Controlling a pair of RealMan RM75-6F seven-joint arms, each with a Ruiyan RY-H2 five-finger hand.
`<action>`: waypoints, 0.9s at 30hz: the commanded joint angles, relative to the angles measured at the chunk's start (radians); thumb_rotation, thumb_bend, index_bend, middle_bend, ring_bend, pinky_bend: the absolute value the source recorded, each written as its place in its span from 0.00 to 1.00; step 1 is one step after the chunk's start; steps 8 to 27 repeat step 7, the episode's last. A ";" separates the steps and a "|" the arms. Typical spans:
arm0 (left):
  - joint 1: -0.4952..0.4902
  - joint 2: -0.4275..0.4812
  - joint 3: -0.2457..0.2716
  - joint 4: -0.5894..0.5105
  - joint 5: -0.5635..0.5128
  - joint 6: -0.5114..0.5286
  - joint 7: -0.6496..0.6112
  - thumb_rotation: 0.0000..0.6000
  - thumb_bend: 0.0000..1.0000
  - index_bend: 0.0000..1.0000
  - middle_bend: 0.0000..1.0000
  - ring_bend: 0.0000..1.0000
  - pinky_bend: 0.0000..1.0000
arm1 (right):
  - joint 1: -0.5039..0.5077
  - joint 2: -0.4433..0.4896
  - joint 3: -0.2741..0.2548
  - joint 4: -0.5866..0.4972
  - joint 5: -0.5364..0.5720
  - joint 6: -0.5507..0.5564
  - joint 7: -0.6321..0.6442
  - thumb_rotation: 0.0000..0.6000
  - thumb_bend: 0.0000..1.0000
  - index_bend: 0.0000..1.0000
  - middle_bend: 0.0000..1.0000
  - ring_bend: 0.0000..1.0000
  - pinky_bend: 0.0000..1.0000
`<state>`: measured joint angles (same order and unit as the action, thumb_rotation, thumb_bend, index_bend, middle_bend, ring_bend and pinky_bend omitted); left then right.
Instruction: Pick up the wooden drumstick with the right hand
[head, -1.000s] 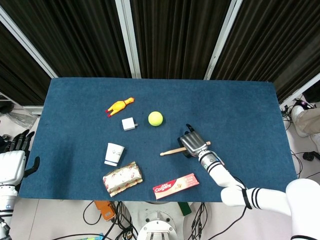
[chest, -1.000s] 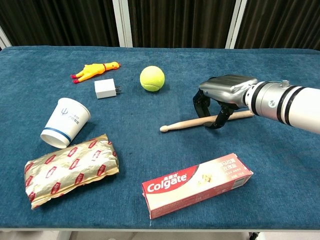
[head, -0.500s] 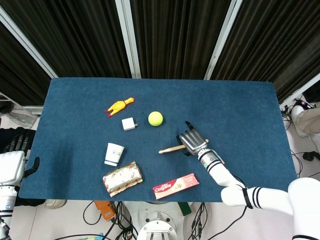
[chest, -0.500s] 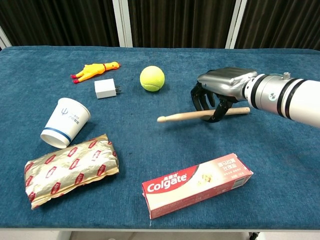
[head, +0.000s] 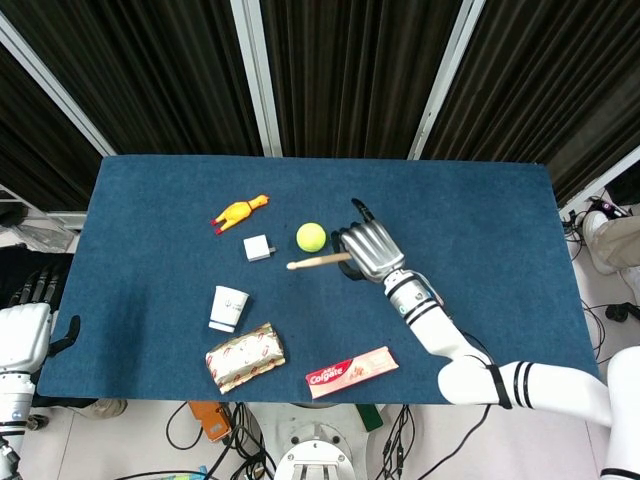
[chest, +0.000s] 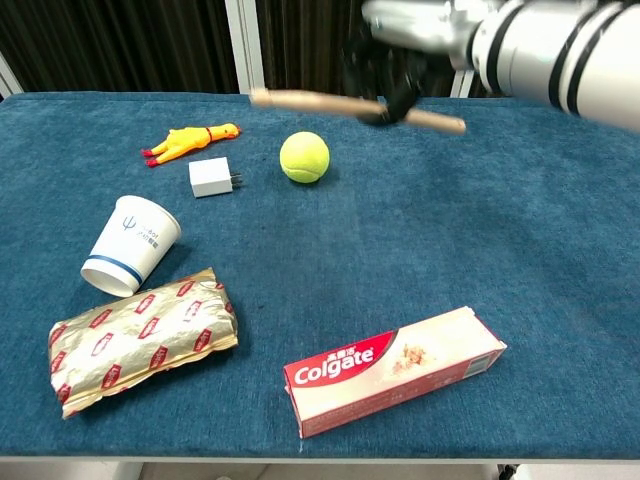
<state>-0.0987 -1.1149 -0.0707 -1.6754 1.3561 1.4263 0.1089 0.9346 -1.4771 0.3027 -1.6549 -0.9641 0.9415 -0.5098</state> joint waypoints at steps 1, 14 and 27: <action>0.000 0.001 0.000 -0.001 -0.001 -0.002 -0.003 1.00 0.40 0.04 0.00 0.05 0.19 | 0.002 -0.015 0.038 -0.019 -0.064 0.086 0.051 1.00 0.63 0.68 0.59 0.53 0.00; -0.001 0.002 0.000 -0.003 -0.002 -0.005 -0.004 1.00 0.40 0.04 0.00 0.05 0.19 | -0.031 0.003 0.046 -0.047 -0.150 0.141 0.154 1.00 0.63 0.67 0.59 0.53 0.00; -0.001 0.002 0.000 -0.003 -0.002 -0.005 -0.004 1.00 0.40 0.04 0.00 0.05 0.19 | -0.031 0.003 0.046 -0.047 -0.150 0.141 0.154 1.00 0.63 0.67 0.59 0.53 0.00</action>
